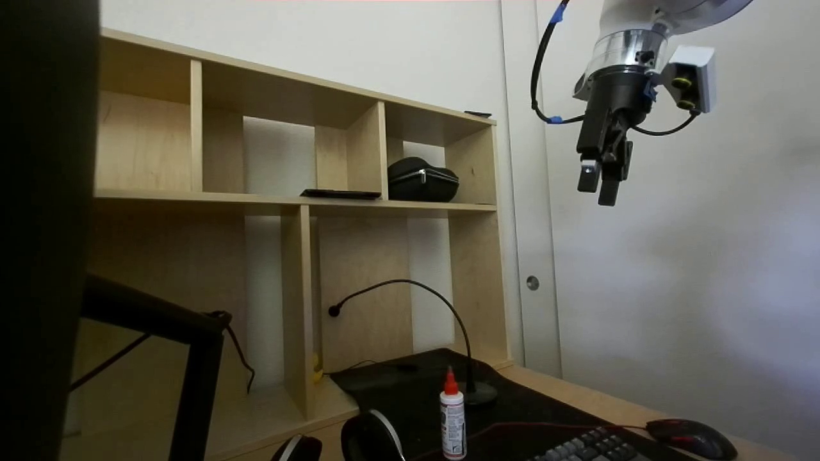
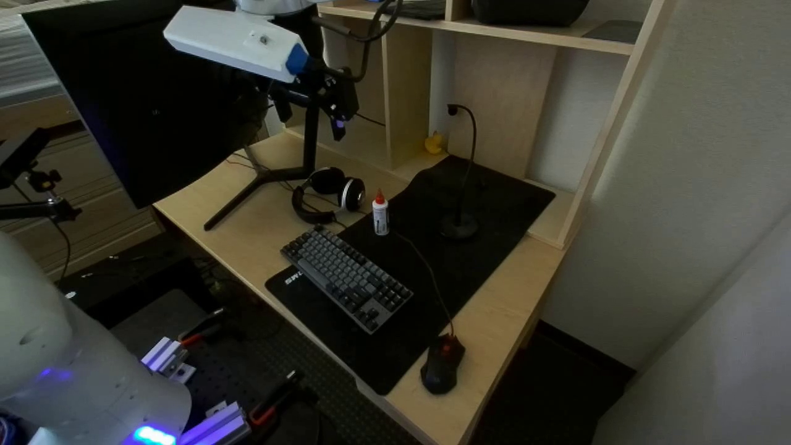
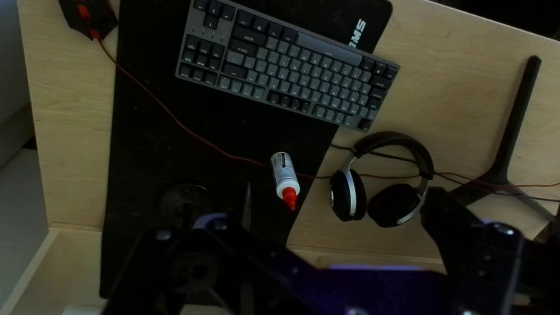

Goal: Press the button on the left of the keyboard

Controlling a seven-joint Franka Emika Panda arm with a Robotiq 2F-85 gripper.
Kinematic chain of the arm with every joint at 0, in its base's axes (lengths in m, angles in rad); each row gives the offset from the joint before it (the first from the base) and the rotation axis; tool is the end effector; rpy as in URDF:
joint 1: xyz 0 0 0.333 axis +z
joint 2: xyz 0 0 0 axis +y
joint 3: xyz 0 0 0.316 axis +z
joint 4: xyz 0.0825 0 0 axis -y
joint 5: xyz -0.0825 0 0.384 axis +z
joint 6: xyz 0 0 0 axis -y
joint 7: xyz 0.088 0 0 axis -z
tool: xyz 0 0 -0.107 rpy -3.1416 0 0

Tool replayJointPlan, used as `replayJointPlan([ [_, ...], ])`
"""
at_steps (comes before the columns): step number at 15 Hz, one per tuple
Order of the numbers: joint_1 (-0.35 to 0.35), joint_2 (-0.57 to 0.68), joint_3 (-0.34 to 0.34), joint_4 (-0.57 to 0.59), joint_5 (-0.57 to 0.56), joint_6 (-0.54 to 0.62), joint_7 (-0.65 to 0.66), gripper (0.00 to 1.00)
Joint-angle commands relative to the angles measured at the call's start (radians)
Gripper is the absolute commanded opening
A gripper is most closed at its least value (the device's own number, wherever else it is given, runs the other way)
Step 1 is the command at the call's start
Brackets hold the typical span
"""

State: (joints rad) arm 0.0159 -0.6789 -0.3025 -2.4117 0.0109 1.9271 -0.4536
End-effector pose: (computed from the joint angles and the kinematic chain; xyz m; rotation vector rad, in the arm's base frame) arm 0.3521 -0.1212 0.5502 -2.9753 -0.3167 -0.3416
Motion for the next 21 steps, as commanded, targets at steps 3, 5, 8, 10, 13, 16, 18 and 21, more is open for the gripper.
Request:
replayJointPlan([
  [3, 0.059, 0.006, 0.014, -0.110, 0.082, 0.057, -0.067, 1.00],
  [5, -0.017, 0.004, 0.013, 0.002, 0.011, -0.002, -0.009, 1.00],
  [8, -0.057, -0.052, -0.023, 0.050, -0.039, -0.200, -0.059, 1.00],
  [10, -0.034, -0.119, 0.003, -0.024, -0.041, -0.200, -0.090, 1.00],
  [13, -0.034, -0.171, 0.028, -0.080, -0.034, -0.200, -0.067, 1.00],
  [16, -0.006, -0.021, 0.019, -0.024, 0.017, -0.087, -0.043, 1.00],
  [18, -0.005, -0.028, 0.019, -0.022, 0.018, -0.080, -0.042, 1.00],
  [21, 0.004, -0.008, 0.015, 0.013, 0.018, -0.192, -0.060, 1.00],
])
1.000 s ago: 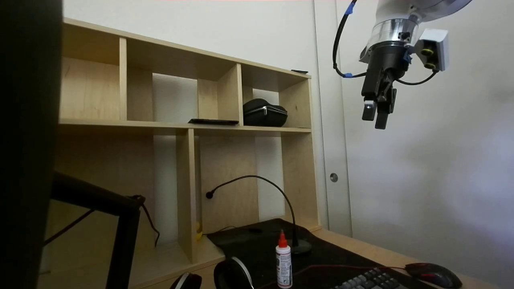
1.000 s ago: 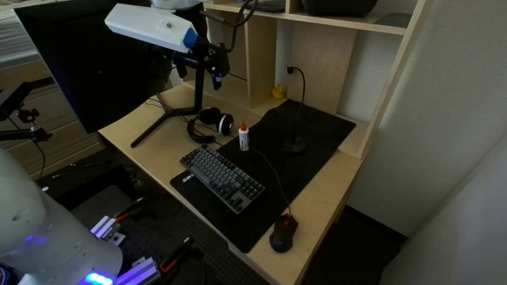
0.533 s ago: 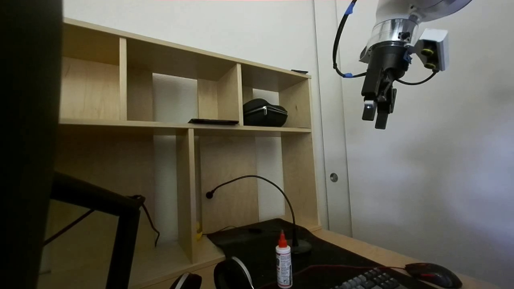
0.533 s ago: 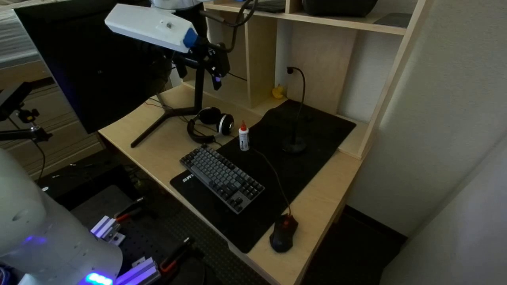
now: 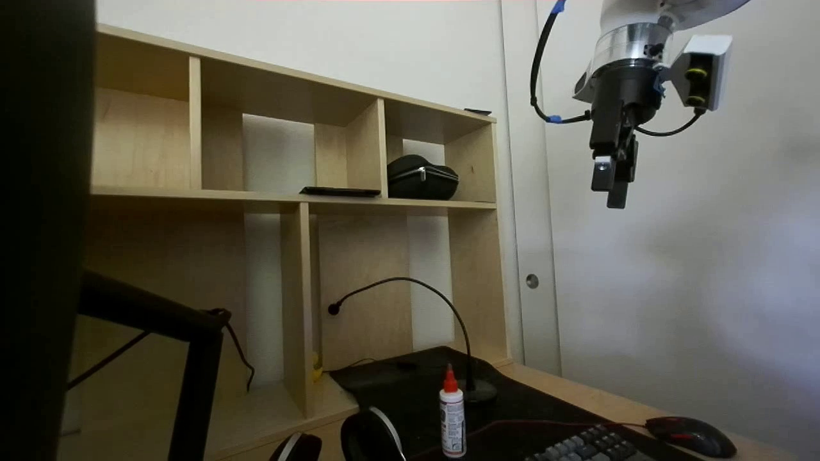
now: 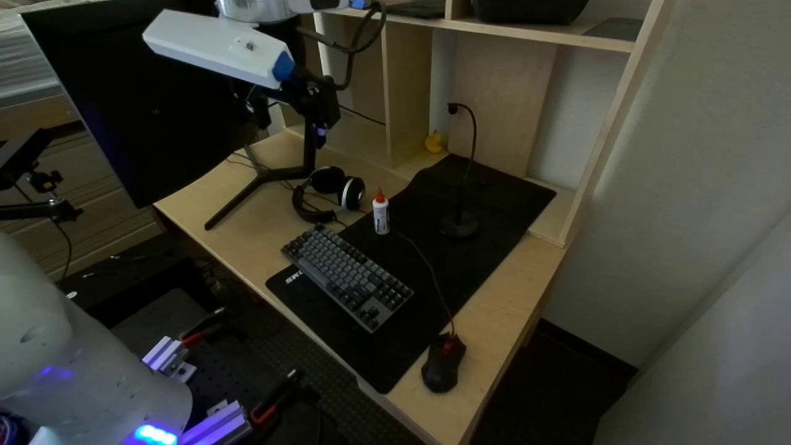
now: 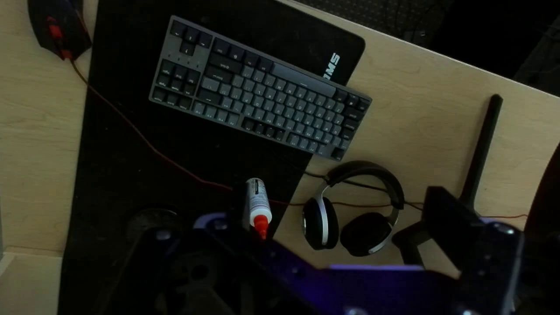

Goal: Press the button on the left of the keyboard

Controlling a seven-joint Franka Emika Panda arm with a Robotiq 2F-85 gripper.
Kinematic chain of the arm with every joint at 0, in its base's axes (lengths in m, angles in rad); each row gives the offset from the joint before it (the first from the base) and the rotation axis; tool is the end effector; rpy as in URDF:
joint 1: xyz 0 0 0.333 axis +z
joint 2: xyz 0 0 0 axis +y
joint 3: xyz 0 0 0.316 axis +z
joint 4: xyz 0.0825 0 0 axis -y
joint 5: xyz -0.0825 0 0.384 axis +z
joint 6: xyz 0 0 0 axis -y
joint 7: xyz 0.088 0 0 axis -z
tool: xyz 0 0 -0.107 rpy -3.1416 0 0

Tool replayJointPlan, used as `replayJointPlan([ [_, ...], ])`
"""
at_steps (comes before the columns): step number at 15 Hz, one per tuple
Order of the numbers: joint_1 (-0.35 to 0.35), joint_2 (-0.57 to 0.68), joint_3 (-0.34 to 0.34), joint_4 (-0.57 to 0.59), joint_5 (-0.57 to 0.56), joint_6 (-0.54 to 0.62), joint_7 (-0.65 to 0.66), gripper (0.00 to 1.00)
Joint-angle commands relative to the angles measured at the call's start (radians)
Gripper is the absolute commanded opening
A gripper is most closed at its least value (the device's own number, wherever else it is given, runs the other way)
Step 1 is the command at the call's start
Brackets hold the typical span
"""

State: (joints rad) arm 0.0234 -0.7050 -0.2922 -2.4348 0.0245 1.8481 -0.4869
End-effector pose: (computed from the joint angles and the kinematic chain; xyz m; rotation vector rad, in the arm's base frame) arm 0.3401 -0.1079 0.5411 -2.9383 -0.3996 -0.2412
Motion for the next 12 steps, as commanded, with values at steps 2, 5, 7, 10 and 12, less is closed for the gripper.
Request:
replayJointPlan([
  [2, 0.004, 0.045, 0.000, 0.084, -0.039, -0.238, -0.087, 1.00],
  [5, 0.023, 0.083, -0.020, 0.157, -0.036, -0.404, -0.185, 1.00],
  [7, 0.018, 0.112, -0.008, 0.200, -0.064, -0.506, -0.226, 1.00],
  [10, -0.007, 0.059, 0.004, 0.146, -0.031, -0.436, -0.188, 1.00],
  [12, -0.024, 0.041, 0.006, 0.126, 0.029, -0.401, -0.109, 1.00],
])
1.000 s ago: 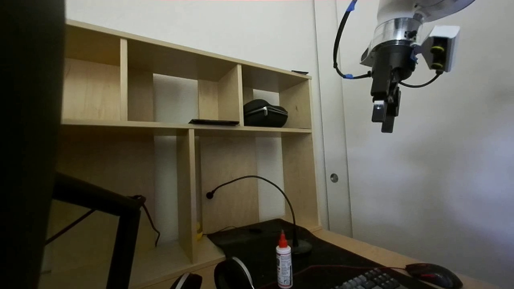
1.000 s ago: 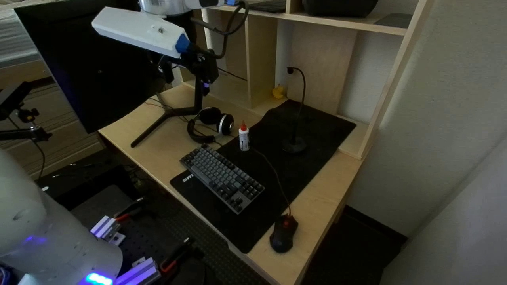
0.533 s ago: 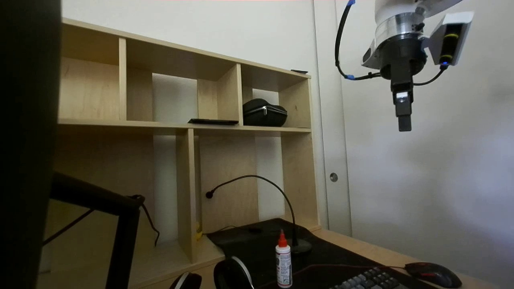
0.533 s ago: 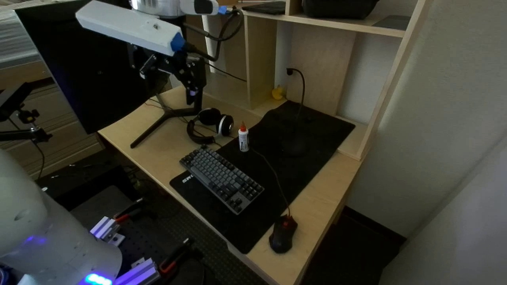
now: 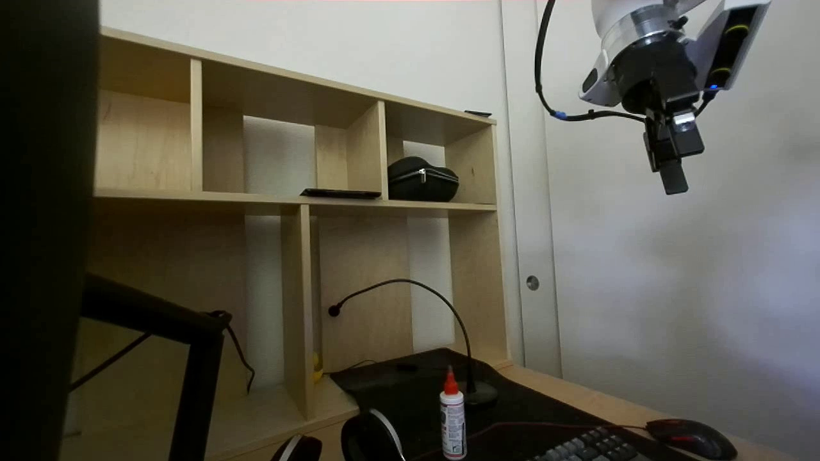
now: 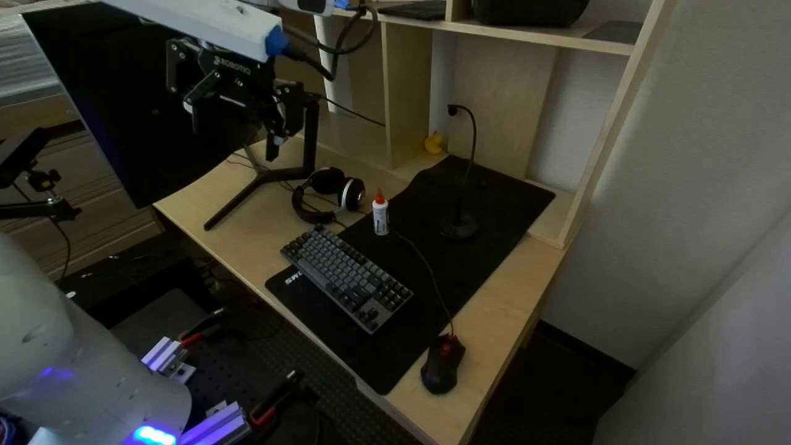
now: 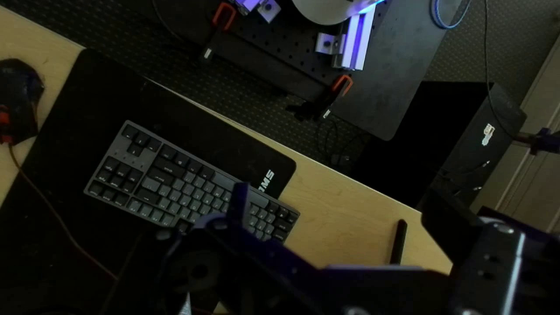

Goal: Press the button on the left of the keyboard

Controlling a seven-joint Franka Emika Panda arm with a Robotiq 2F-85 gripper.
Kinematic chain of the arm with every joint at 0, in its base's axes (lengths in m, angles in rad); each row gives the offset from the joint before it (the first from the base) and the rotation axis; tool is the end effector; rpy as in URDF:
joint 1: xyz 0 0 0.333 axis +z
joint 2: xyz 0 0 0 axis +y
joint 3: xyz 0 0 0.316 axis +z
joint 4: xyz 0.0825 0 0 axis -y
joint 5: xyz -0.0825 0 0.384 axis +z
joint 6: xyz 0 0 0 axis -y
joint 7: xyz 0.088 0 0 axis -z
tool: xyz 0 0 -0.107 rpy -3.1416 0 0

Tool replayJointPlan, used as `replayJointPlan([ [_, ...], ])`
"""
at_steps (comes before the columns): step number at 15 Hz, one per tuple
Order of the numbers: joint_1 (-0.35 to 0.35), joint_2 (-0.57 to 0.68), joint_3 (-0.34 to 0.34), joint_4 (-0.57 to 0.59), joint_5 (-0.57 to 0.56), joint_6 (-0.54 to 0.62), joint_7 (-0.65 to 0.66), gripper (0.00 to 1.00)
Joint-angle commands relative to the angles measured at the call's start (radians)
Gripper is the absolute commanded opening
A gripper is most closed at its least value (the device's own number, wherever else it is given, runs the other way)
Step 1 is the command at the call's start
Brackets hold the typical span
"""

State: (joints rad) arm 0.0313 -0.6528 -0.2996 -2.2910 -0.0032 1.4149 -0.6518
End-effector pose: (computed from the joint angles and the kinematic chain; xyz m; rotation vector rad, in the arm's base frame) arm 0.3137 -0.1086 0.5559 -2.7946 -0.6611 0.2151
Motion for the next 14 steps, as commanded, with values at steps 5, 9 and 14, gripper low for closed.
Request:
replayJointPlan([
  [5, -0.001, 0.014, 0.017, 0.020, -0.061, -0.025, -0.070, 1.00],
  [9, -0.013, -0.016, 0.025, -0.016, -0.100, 0.085, -0.091, 1.00],
  [14, -0.017, -0.021, 0.022, -0.018, -0.070, 0.157, -0.048, 1.00],
])
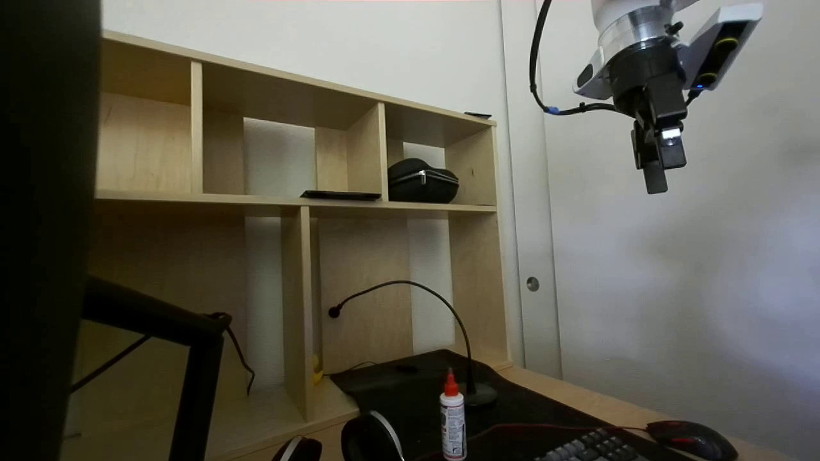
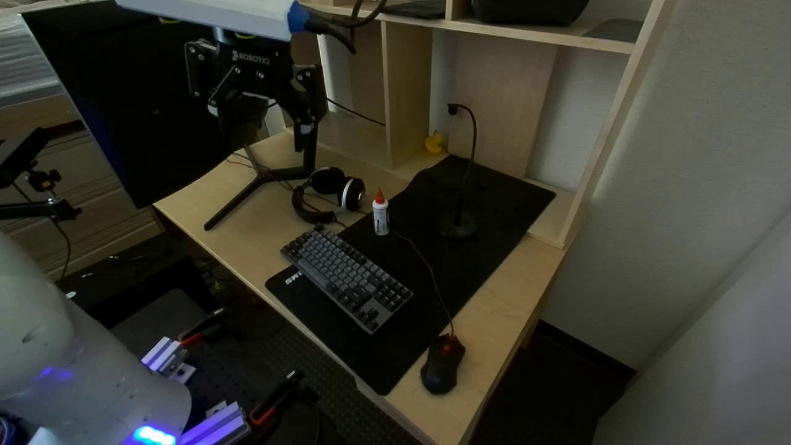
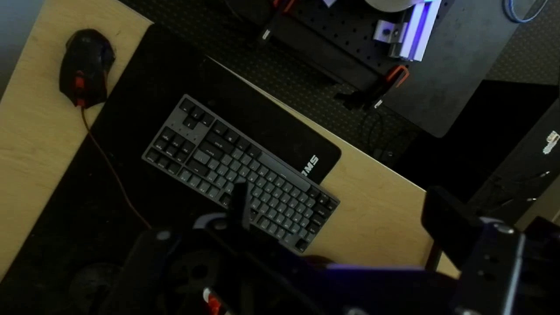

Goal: Press the button on the left of the keyboard

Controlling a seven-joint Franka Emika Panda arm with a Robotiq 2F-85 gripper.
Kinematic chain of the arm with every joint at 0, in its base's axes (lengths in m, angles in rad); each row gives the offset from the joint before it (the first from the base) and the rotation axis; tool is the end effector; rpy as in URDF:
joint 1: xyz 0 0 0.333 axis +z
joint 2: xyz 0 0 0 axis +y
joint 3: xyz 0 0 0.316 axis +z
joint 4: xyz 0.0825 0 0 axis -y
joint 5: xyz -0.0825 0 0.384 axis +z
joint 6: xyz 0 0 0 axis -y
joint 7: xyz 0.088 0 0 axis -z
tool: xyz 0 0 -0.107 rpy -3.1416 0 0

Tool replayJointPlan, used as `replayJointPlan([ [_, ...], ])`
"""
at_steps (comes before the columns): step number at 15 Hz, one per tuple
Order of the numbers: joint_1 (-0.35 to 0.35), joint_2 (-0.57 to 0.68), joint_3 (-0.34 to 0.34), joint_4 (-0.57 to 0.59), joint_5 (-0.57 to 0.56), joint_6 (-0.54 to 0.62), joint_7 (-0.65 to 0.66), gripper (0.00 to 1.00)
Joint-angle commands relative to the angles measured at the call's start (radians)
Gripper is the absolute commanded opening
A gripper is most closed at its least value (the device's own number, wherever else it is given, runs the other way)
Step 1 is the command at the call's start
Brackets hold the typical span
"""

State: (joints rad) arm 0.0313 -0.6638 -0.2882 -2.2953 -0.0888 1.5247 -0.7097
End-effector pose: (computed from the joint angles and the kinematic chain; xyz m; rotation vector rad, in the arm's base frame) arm 0.3229 -0.1169 0.5642 -2.9032 -0.7791 0.1137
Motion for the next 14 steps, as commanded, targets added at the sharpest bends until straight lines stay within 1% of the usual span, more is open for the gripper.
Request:
replayJointPlan([
  [1, 0.013, 0.092, -0.013, 0.159, 0.052, 0.023, -0.023, 1.00],
  [3, 0.044, 0.097, 0.012, 0.241, 0.138, 0.021, -0.010, 1.00],
  [5, 0.072, 0.129, 0.042, 0.298, 0.178, 0.015, -0.021, 1.00],
  [6, 0.094, 0.153, 0.053, 0.312, 0.186, -0.060, -0.051, 1.00],
  [8, 0.091, 0.136, 0.089, 0.228, 0.157, -0.071, -0.058, 1.00],
  [11, 0.082, 0.145, 0.090, 0.090, 0.139, -0.085, -0.128, 1.00],
  [12, 0.068, 0.157, 0.081, 0.067, 0.107, -0.109, -0.158, 1.00],
  [13, 0.071, 0.157, 0.108, 0.129, 0.146, -0.086, -0.100, 1.00],
  [14, 0.064, 0.164, 0.103, 0.093, 0.130, -0.087, -0.122, 1.00],
])
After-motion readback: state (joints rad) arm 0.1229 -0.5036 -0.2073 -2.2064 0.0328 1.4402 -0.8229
